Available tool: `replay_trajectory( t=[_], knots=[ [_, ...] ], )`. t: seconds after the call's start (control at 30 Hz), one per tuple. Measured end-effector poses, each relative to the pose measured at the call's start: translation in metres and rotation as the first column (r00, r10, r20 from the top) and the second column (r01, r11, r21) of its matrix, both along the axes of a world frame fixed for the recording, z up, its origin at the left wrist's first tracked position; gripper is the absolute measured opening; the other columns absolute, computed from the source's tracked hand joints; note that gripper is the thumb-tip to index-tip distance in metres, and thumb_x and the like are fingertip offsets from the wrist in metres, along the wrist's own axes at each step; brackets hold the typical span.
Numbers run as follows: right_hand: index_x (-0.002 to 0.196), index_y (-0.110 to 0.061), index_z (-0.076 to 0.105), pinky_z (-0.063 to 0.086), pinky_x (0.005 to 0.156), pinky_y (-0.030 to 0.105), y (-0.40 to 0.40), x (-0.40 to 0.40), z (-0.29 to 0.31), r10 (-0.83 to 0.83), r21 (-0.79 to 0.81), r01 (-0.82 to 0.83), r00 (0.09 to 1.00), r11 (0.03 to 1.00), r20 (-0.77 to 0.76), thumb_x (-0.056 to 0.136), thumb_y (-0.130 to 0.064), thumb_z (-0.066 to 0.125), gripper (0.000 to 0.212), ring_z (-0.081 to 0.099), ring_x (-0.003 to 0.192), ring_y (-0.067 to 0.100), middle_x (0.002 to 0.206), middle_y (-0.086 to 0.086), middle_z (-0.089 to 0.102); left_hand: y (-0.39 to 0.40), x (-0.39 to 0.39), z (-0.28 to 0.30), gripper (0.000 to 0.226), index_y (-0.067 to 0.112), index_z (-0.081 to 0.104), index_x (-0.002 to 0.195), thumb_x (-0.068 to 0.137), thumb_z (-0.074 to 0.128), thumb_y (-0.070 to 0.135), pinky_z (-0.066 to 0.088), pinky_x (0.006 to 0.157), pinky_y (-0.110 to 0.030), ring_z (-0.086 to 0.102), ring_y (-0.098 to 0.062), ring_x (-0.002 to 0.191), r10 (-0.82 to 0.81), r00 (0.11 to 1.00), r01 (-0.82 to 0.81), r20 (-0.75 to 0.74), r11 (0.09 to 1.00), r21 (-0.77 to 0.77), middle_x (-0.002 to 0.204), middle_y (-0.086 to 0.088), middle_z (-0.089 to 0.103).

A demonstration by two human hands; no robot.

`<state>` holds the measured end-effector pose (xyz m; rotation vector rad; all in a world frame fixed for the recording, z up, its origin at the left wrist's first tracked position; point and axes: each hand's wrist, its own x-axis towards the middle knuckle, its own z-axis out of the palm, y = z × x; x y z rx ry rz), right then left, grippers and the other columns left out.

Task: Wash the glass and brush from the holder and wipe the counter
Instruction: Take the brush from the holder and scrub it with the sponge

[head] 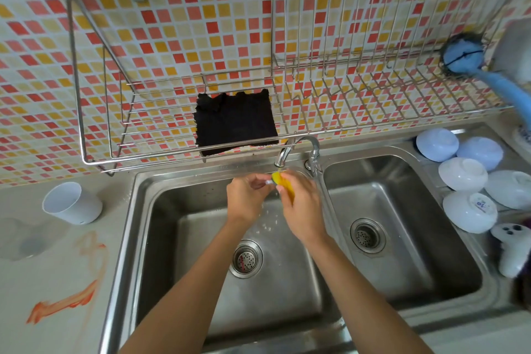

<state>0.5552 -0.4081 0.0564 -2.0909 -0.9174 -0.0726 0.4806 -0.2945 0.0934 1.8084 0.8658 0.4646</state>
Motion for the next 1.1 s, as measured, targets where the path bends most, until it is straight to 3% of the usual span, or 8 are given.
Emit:
replay_trajectory(
  t=[0.1, 0.23, 0.33, 0.4, 0.6, 0.83, 0.97, 1.1],
  knots=[
    [0.128, -0.021, 0.056, 0.045, 0.092, 0.027, -0.004, 0.010, -0.004, -0.078, 0.017, 0.080, 0.989, 0.997, -0.125, 0.095, -0.018, 0.057, 0.033, 0.054, 0.109, 0.014, 0.120, -0.003, 0.062, 0.001, -0.002, 0.000, 0.017, 0.011, 0.076, 0.095, 0.079, 0.077, 0.007, 0.052, 0.074, -0.010, 0.068, -0.004, 0.074, 0.020, 1.000, -0.020, 0.000, 0.999, -0.032, 0.085, 0.000, 0.075],
    [0.128, -0.024, 0.057, 0.042, 0.084, 0.031, -0.017, 0.040, -0.011, -0.297, -0.132, 0.266, 0.860, 0.955, -0.416, 0.101, -0.021, 0.038, 0.032, 0.048, 0.096, 0.015, 0.116, 0.010, 0.056, 0.002, -0.003, 0.001, 0.016, 0.013, 0.075, 0.095, 0.080, 0.077, 0.010, 0.051, 0.071, -0.009, 0.066, 0.001, 0.070, 0.043, 0.999, -0.040, 0.029, 0.996, -0.083, 0.084, 0.001, 0.074],
    [0.093, -0.017, 0.059, 0.034, 0.063, 0.029, -0.023, 0.057, -0.013, -0.364, -0.203, 0.307, 0.848, 0.930, -0.385, 0.100, -0.043, 0.043, 0.032, 0.049, 0.083, 0.020, 0.096, 0.013, 0.061, 0.002, -0.001, 0.004, 0.013, 0.012, 0.074, 0.095, 0.082, 0.076, 0.012, 0.057, 0.076, -0.024, 0.069, -0.013, 0.074, 0.046, 0.995, -0.030, 0.087, 0.983, -0.180, 0.082, -0.002, 0.075],
    [0.083, -0.013, 0.053, 0.031, 0.062, 0.031, -0.023, 0.064, -0.010, -0.365, -0.243, 0.293, 0.866, 0.925, -0.342, 0.095, -0.048, 0.052, 0.037, 0.051, 0.077, 0.027, 0.086, 0.012, 0.062, 0.001, 0.002, 0.007, 0.014, 0.008, 0.074, 0.097, 0.083, 0.074, 0.009, 0.059, 0.078, -0.031, 0.071, -0.022, 0.078, 0.048, 0.992, -0.019, 0.118, 0.971, -0.239, 0.083, -0.005, 0.075],
    [0.095, -0.008, 0.060, 0.038, 0.066, 0.031, -0.012, 0.076, -0.017, -0.309, -0.235, 0.231, 0.868, 0.944, -0.388, 0.102, -0.039, 0.042, 0.037, 0.066, 0.086, 0.033, 0.085, 0.012, 0.069, -0.005, 0.016, 0.017, 0.010, 0.015, 0.070, 0.079, 0.085, 0.072, 0.006, 0.058, 0.071, -0.029, 0.066, -0.019, 0.069, 0.066, 0.985, -0.005, 0.157, 0.932, -0.361, 0.073, -0.006, 0.071],
    [0.095, -0.001, 0.062, 0.040, 0.065, 0.032, 0.000, 0.077, -0.020, -0.361, -0.303, 0.250, 0.842, 0.919, -0.401, 0.105, -0.036, 0.035, 0.046, 0.060, 0.079, 0.034, 0.082, 0.017, 0.065, -0.001, 0.020, 0.016, 0.006, 0.011, 0.070, 0.080, 0.081, 0.076, 0.010, 0.058, 0.068, -0.027, 0.068, -0.016, 0.067, 0.043, 0.987, 0.021, 0.156, 0.923, -0.385, 0.074, -0.008, 0.070],
    [0.103, -0.003, 0.065, 0.043, 0.072, 0.033, 0.005, 0.085, -0.024, -0.332, -0.295, 0.217, 0.840, 0.931, -0.430, 0.104, -0.039, 0.035, 0.047, 0.063, 0.090, 0.035, 0.088, 0.017, 0.067, 0.001, 0.014, 0.014, 0.007, 0.009, 0.072, 0.085, 0.081, 0.076, 0.013, 0.058, 0.066, -0.024, 0.068, -0.014, 0.067, 0.036, 0.986, 0.027, 0.162, 0.930, -0.367, 0.078, -0.011, 0.072],
    [0.107, -0.016, 0.058, 0.054, 0.063, 0.033, 0.008, 0.086, -0.019, -0.218, -0.213, 0.126, 0.841, 0.969, -0.495, 0.103, -0.035, 0.041, 0.026, 0.066, 0.062, 0.020, 0.089, 0.007, 0.068, 0.003, 0.010, 0.016, 0.003, 0.014, 0.073, 0.082, 0.081, 0.076, 0.014, 0.057, 0.066, -0.021, 0.069, -0.012, 0.068, 0.031, 0.985, 0.031, 0.169, 0.935, -0.353, 0.075, -0.006, 0.073]
  ],
)
